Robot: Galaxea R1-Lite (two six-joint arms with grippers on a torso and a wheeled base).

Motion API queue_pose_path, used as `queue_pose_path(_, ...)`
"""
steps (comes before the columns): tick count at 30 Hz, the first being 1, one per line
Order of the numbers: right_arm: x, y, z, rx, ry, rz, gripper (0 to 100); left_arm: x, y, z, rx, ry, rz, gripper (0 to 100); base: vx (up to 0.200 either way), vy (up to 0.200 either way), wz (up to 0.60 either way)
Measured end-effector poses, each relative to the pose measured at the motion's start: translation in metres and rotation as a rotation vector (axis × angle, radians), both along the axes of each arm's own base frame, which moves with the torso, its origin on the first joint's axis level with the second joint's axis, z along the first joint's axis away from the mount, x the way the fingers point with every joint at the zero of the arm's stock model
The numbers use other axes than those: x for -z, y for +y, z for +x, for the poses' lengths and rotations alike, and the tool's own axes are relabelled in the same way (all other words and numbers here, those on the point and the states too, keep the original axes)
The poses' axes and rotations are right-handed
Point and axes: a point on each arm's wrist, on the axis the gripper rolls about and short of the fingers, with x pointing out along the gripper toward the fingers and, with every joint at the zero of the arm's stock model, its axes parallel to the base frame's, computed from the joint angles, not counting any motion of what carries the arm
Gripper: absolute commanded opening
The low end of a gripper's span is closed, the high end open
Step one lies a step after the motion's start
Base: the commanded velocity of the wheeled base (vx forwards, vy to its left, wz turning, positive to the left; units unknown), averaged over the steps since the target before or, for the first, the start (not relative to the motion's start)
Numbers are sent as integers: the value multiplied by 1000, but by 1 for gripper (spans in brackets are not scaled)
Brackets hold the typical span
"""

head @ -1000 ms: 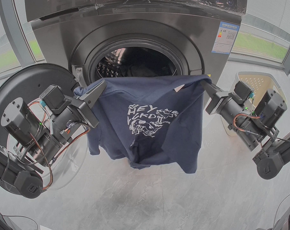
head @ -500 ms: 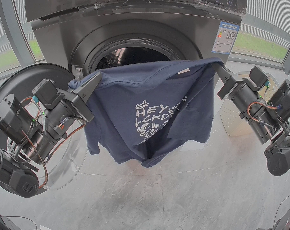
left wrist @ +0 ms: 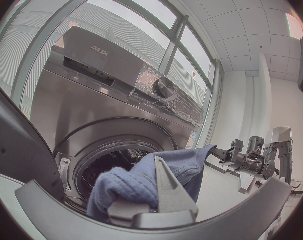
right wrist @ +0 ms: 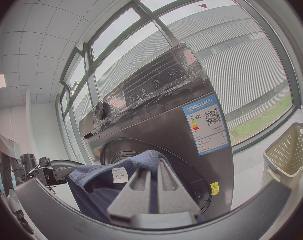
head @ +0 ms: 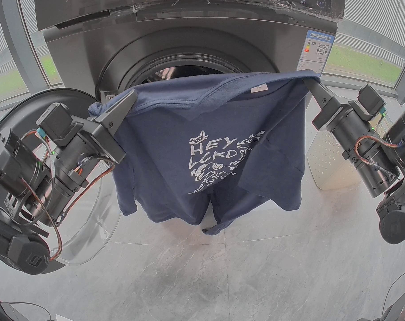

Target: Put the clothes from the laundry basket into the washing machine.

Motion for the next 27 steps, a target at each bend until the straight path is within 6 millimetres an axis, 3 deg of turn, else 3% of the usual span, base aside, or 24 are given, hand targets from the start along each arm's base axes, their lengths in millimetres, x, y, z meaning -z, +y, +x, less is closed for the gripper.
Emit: queue_pose_path(27, -5, 0, -5, -8, -18, 9, 0, -3, -2, -1, 9, -10, -5, 0, 0, 0, 0)
